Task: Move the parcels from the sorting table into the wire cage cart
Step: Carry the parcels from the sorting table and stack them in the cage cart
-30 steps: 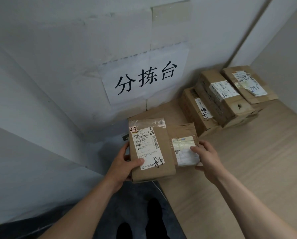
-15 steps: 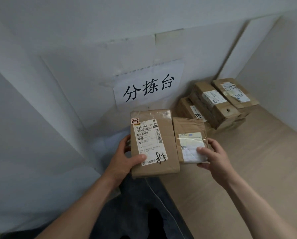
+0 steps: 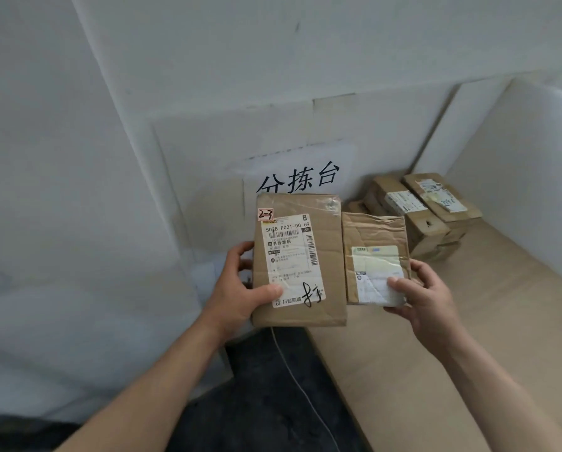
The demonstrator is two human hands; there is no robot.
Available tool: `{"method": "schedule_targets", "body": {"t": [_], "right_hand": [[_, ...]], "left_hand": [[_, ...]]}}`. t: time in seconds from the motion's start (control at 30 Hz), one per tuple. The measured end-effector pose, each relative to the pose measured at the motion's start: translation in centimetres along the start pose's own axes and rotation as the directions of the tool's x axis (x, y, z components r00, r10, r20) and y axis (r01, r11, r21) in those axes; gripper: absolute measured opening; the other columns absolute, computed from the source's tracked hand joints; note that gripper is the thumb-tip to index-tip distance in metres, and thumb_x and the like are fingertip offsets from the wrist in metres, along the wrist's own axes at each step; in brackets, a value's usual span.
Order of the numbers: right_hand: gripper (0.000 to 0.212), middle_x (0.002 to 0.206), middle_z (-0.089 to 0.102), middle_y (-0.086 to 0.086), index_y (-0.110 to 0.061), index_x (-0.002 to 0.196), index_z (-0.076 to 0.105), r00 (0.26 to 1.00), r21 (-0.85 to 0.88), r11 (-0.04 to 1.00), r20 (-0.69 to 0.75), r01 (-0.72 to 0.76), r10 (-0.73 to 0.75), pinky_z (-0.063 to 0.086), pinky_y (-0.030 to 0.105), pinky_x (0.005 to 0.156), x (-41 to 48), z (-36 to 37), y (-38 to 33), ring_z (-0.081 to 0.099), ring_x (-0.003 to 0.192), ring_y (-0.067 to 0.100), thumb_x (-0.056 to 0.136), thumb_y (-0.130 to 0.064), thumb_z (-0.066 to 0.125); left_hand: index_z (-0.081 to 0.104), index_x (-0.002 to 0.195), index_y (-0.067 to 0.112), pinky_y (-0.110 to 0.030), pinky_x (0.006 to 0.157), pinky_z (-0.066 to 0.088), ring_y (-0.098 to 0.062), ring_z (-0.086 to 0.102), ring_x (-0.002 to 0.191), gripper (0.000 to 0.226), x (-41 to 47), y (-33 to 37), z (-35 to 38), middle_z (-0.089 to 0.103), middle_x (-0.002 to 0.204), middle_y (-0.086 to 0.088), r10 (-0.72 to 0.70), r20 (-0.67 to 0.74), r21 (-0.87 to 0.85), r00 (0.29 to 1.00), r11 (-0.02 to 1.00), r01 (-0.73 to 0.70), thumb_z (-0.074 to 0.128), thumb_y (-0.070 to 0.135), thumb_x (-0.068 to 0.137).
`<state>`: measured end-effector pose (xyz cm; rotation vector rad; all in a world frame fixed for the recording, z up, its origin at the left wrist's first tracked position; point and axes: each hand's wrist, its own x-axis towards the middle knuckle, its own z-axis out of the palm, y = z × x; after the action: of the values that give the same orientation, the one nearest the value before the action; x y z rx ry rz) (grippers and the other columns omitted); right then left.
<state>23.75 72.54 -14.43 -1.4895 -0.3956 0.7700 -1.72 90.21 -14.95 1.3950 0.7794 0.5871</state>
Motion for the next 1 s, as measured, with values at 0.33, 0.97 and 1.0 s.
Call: {"method": "schedule_targets", "body": {"t": [0.33,0.97,1.0], "right_hand": [[0.035,0.107,0.075,0.012,-0.015,0.115,0.061,0.978,0.013,0.999,0.202,0.049,-0.05,0.058,0.039,0.068,-0.6,-0.7,-1.7,0.073,0.088,0.025,0.086,0.005,0.066],[0.038,0.108,0.073,0.01,-0.011,0.115,0.061,0.818,-0.02,0.998,0.575,0.063,-0.04,0.062,0.035,0.067,-8.3,5.3,-2.1,0.074,0.096,0.03,0.08,0.0,0.071],[0.041,0.108,0.073,0.011,-0.01,0.115,0.061,0.805,-0.025,0.998,0.592,0.062,-0.035,0.062,0.036,0.069,-9.0,6.0,-2.1,0.073,0.097,0.031,0.077,-0.003,0.073]], "left_hand": [[0.045,0.12,0.05,-0.045,0.081,0.062,-0.022,0.07,0.102,0.083,-6.8,1.2,1.1,0.059,0.124,0.001,0.038,-0.204,0.009,0.978,0.999,-0.037,0.087,0.043,0.049],[0.047,0.124,0.043,-0.046,0.077,0.062,-0.026,0.073,0.098,0.088,-24.0,0.2,-0.6,0.059,0.127,-0.005,0.079,-0.591,-0.033,0.803,0.992,-0.123,0.09,0.038,0.048],[0.047,0.122,0.044,-0.047,0.077,0.062,-0.026,0.073,0.098,0.087,-25.0,-0.1,-1.1,0.059,0.127,-0.006,0.082,-0.606,-0.036,0.791,0.991,-0.13,0.091,0.037,0.048]]}}
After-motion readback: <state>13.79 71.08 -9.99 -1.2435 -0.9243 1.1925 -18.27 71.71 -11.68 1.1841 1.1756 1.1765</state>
